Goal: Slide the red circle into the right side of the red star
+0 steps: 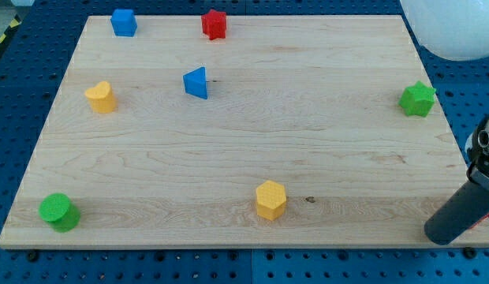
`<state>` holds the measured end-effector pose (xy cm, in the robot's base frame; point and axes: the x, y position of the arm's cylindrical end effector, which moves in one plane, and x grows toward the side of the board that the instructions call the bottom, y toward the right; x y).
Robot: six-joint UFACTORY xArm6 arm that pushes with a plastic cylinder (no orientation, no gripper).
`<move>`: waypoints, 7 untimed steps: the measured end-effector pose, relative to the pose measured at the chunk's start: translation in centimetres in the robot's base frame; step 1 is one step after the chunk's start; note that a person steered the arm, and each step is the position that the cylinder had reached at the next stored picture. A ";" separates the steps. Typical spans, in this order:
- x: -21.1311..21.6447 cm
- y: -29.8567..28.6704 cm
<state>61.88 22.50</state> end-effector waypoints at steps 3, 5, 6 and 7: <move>0.0 3.2; -0.2 4.3; -0.1 6.1; -0.2 7.3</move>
<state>61.67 29.79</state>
